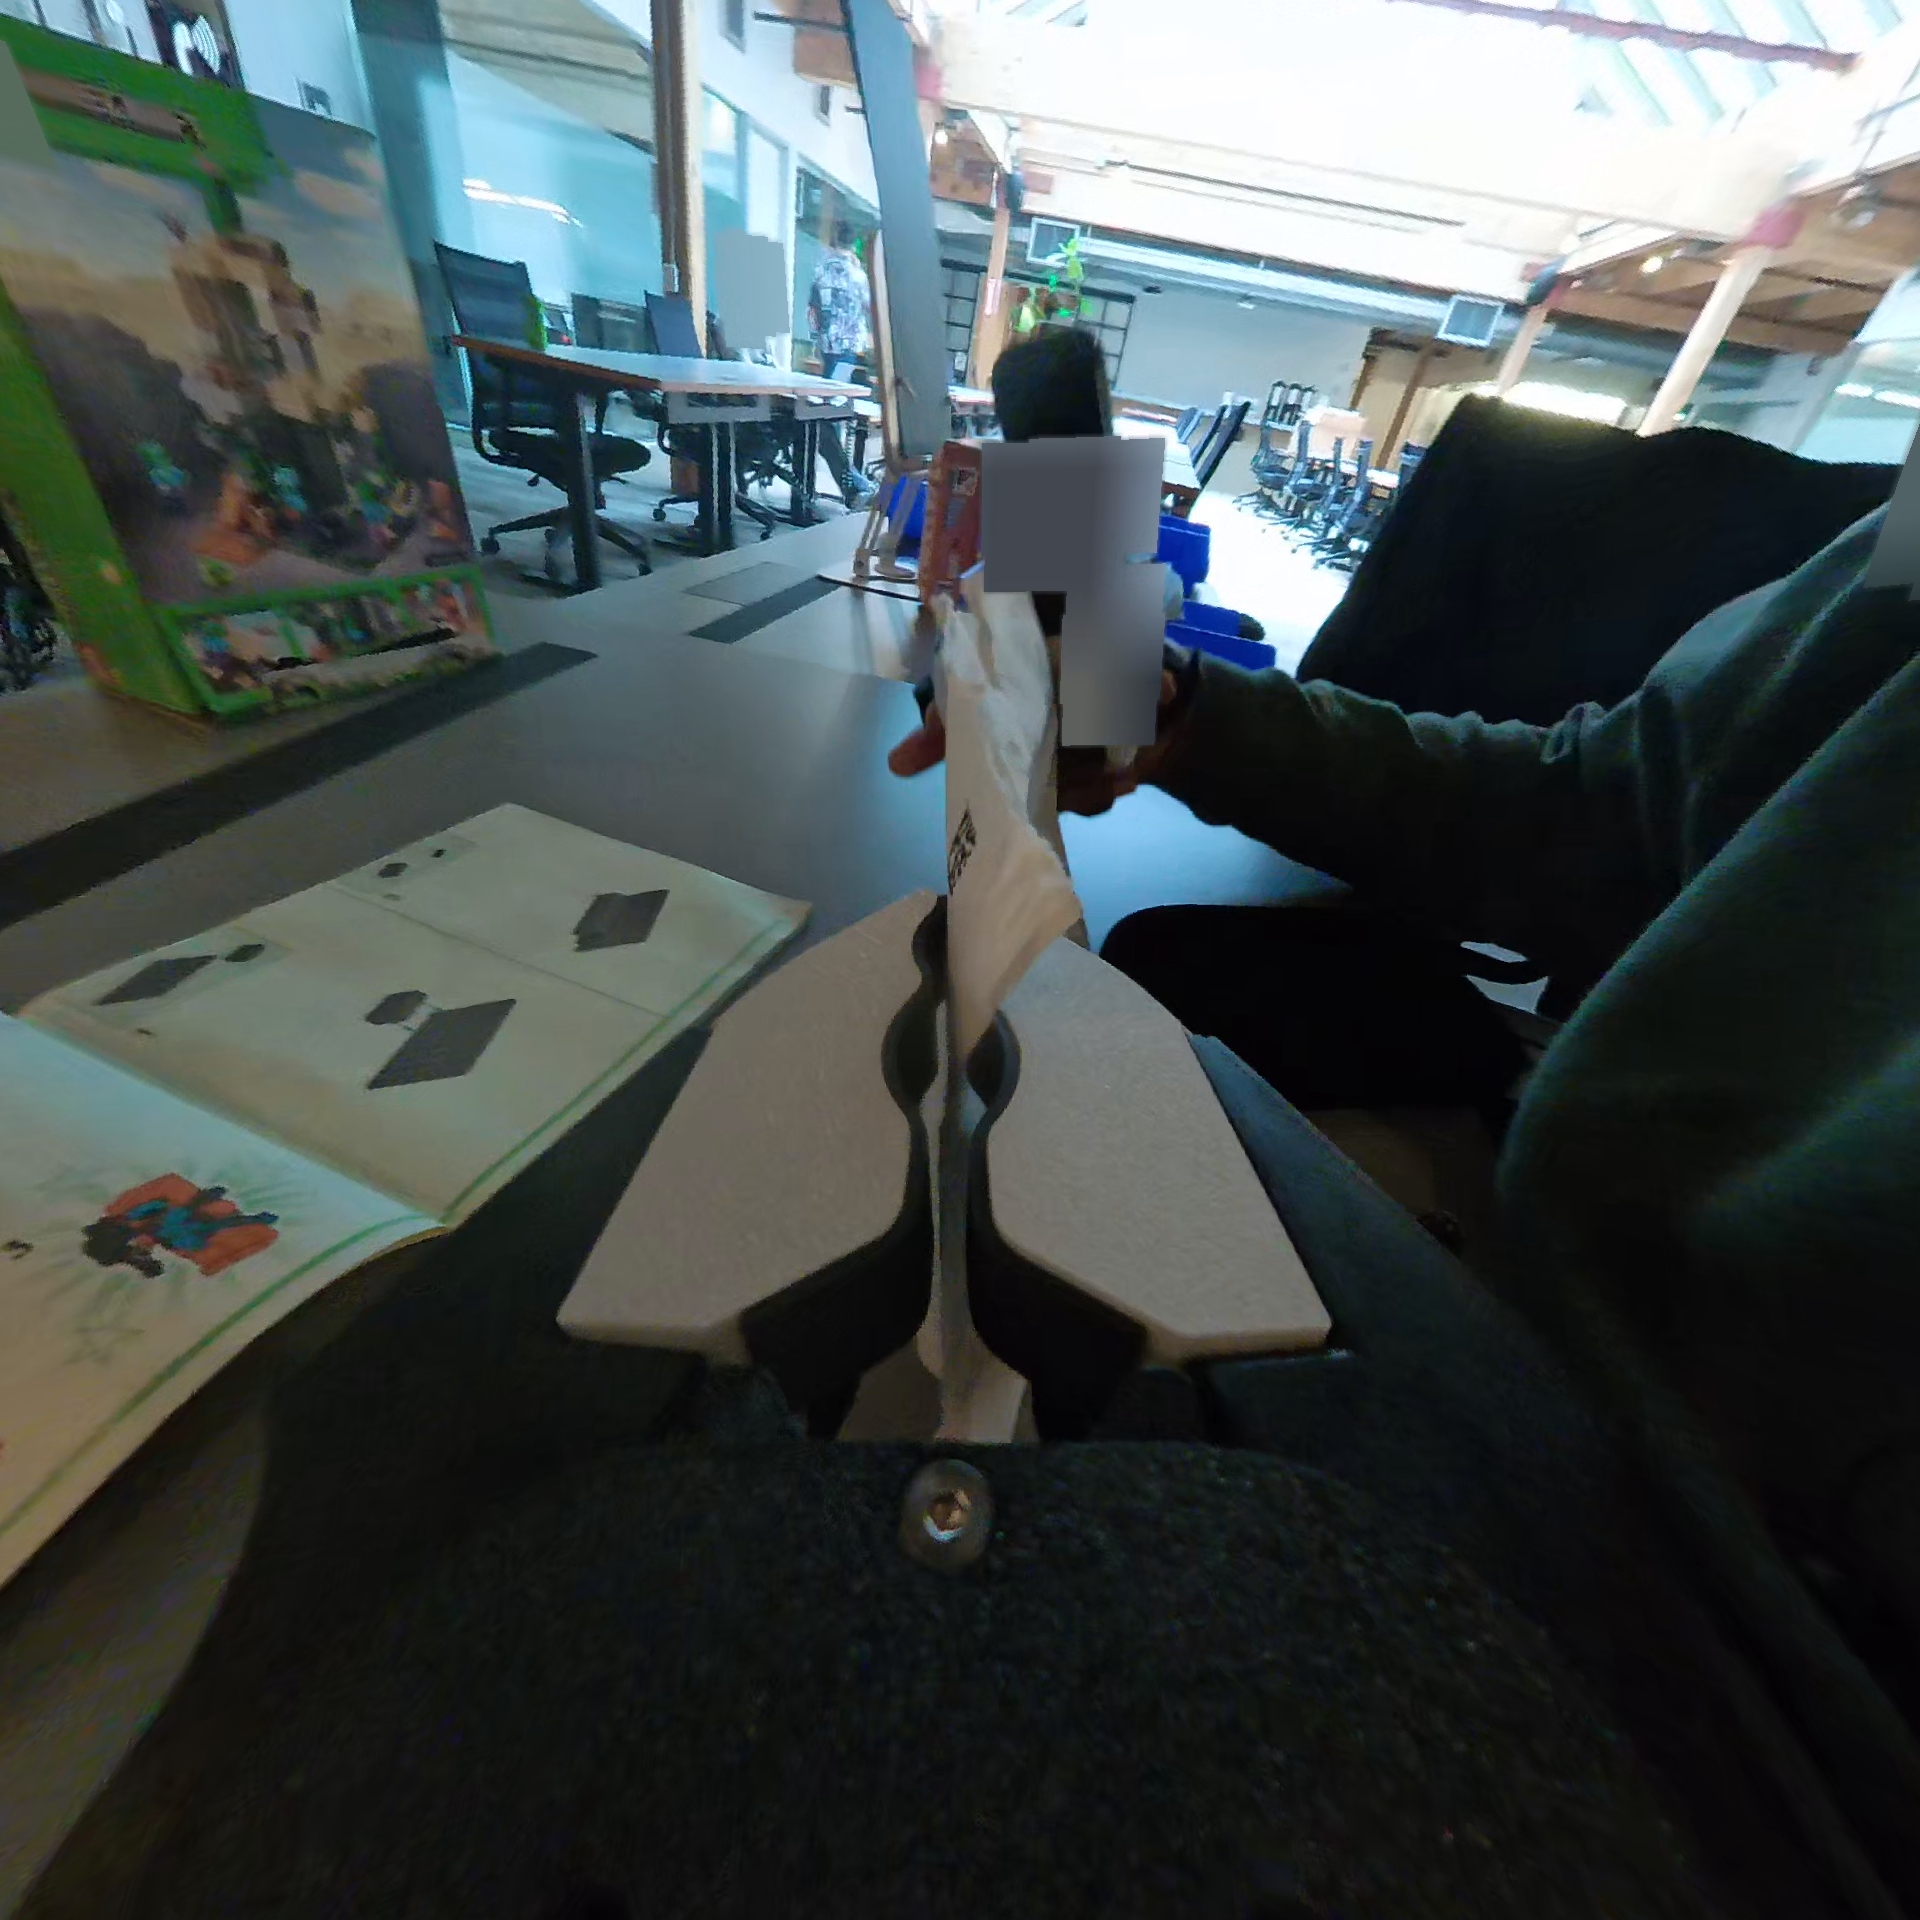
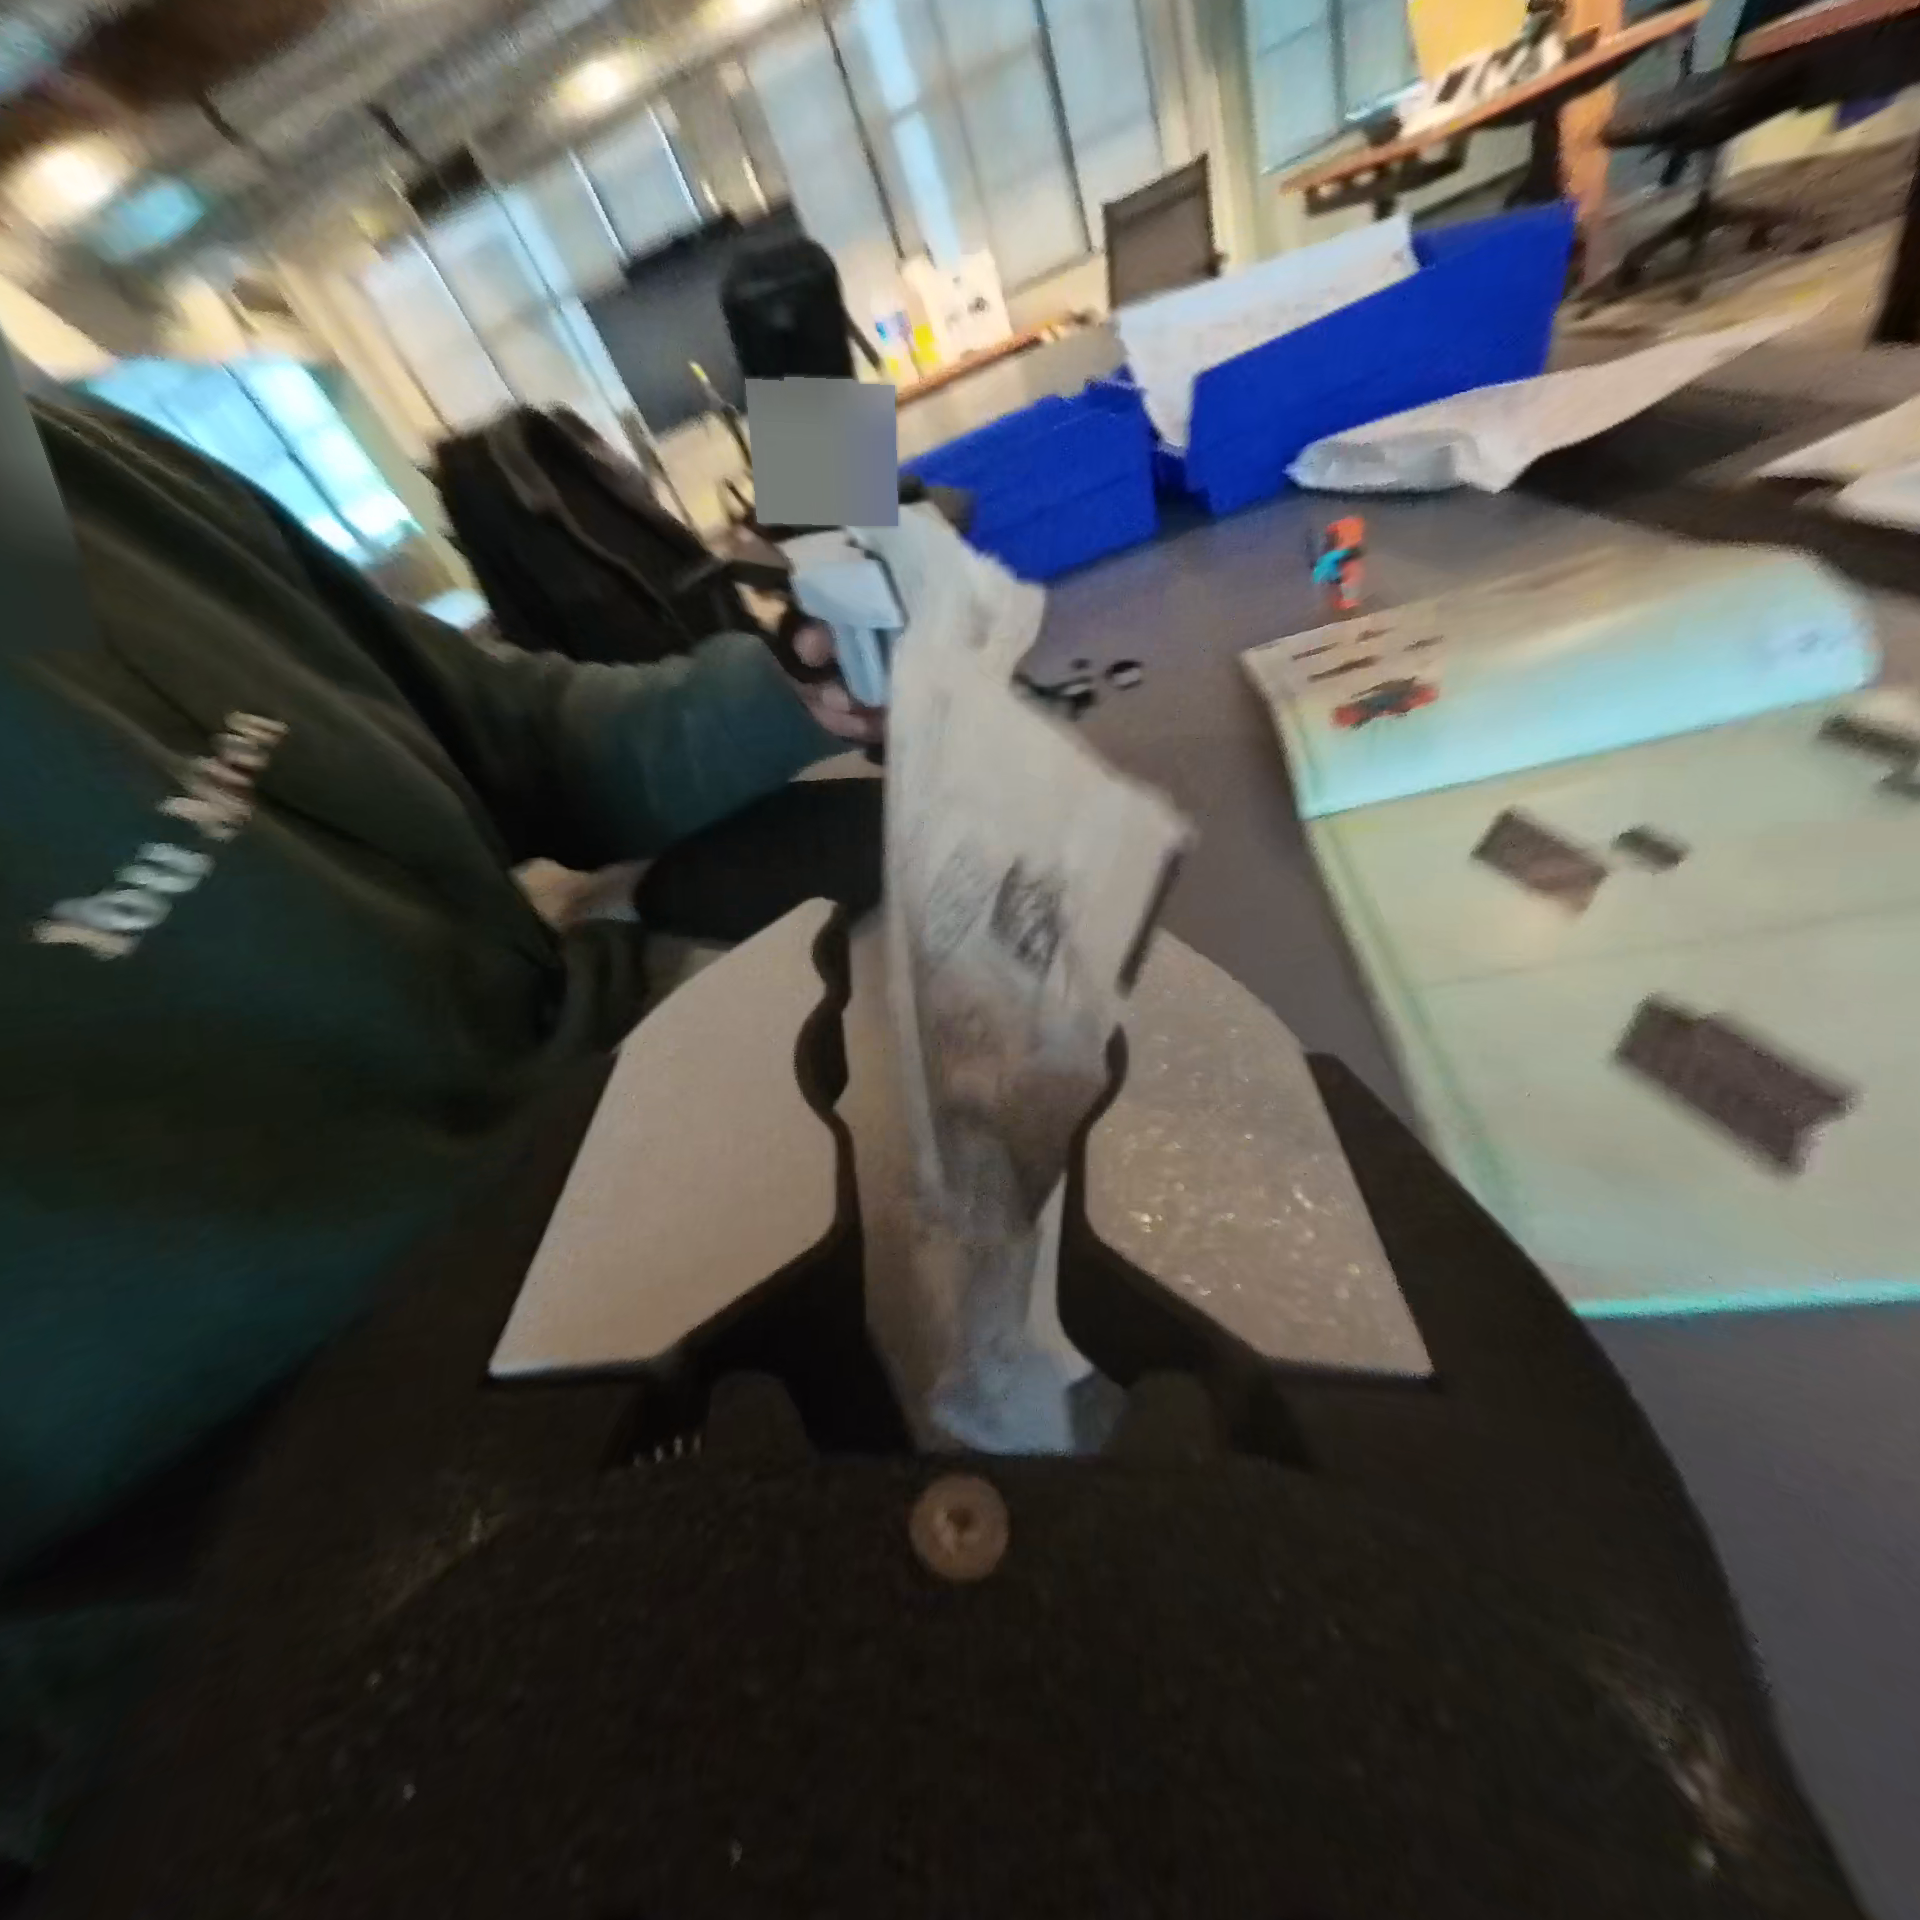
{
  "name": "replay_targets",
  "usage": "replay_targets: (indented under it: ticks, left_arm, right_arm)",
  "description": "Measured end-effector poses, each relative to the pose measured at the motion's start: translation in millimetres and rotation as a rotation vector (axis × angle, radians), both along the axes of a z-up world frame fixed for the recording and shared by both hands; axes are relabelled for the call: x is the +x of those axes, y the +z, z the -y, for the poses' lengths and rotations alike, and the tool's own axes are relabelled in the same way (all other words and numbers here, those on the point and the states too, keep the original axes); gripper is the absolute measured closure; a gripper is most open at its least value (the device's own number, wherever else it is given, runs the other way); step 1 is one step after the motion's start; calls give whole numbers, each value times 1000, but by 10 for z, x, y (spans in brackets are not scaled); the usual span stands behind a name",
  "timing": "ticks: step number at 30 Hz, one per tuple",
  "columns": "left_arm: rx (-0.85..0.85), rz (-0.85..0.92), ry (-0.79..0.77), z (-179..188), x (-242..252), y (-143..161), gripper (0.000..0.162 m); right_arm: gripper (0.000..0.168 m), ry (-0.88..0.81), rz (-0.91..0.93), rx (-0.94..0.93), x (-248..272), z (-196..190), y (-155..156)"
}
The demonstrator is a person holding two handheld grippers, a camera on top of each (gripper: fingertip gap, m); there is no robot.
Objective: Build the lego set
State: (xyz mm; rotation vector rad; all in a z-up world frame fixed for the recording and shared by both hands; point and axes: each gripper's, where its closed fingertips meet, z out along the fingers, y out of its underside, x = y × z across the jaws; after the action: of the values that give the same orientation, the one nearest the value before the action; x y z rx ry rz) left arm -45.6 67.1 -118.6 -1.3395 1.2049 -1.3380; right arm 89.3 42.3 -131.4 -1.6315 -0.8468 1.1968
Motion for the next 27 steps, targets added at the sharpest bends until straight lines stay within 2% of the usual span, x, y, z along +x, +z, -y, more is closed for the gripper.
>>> replay_targets:
  ticks: [2, 3, 4, 8, 15, 21, 23, 24, 25, 27]
  left_arm:
    - [-7, -4, 6, -64, -4, 0, 162]
    - [-14, -12, 4, -84, 0, 0, 162]
    - [-14, -18, 7, -94, 1, 1, 162]
    - [10, -36, 80, -258, 31, -37, 161]
    - [-102, 21, -25, -305, -166, -44, 162]
    - [-135, 71, -86, -309, -182, -43, 162]
    - [-132, 67, -96, -313, -172, -33, 162]
    - [-129, 63, -96, -317, -171, -34, 162]
    - [-117, 50, -79, -340, -179, -55, 162]
    - [-90, 23, -53, -396, -212, -83, 161]
  right_arm:
    - [145, -26, 18, 40, -31, -103, 57]
    - [162, -54, 12, 65, -36, -158, 93]
    - [168, -106, 31, 89, -29, -233, 81]
    - [168, -269, 86, 69, -6, -438, -43]
    - [161, -71, -106, 18, 122, -115, 88]
    - [129, -14, -23, -6, 21, -124, -73]
    - [126, -37, -3, -8, -11, -233, -113]
    - [131, -44, 9, -3, -13, -277, -129]
    - [162, -45, 22, 10, -12, -297, -130]
    - [168, -30, 63, 31, -35, -274, -111]
